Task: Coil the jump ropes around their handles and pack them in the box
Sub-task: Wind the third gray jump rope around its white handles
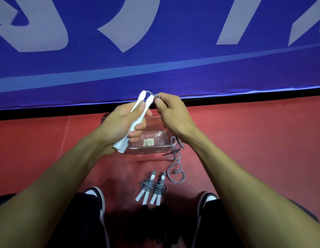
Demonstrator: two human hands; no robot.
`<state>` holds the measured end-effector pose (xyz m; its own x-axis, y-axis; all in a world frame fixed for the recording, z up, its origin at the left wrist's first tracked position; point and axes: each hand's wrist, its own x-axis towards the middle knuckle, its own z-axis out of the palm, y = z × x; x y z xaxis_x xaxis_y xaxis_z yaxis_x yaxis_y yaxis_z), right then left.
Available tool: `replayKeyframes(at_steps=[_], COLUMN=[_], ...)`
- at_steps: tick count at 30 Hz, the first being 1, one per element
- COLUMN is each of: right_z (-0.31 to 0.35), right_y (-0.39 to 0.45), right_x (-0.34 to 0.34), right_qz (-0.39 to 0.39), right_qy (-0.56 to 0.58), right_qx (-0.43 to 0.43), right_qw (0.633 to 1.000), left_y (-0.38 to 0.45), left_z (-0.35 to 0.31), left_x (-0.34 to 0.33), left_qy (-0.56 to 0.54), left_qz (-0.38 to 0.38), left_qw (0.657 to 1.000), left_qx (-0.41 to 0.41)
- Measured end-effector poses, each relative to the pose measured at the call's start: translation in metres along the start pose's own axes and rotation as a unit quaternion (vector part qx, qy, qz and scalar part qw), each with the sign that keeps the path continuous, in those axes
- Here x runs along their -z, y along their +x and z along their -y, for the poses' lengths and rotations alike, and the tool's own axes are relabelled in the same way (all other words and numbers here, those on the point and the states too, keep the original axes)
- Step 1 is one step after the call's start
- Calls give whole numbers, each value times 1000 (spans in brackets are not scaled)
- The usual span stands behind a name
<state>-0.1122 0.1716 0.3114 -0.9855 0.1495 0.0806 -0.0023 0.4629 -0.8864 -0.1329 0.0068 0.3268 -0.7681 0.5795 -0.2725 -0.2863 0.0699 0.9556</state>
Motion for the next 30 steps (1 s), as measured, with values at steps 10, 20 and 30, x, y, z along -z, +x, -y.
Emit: replayKeyframes(at_steps=[10,20,30], right_z=[8,3,1], right_y=[1,1,-1], right_x=[-13,-7,0], right_qz=[-40,-37,-29], right_qy=[-6,-53,-70], right_qx=[4,13,-3], right_qw=[999,998,997], left_y=[0,-9,7], left_z=[-3,-1,15], left_x=[5,0,-2], left_qy=[58,47,151], left_qz=[-75,49,-75], left_qw=[995,997,986], left_qx=[28,19,6])
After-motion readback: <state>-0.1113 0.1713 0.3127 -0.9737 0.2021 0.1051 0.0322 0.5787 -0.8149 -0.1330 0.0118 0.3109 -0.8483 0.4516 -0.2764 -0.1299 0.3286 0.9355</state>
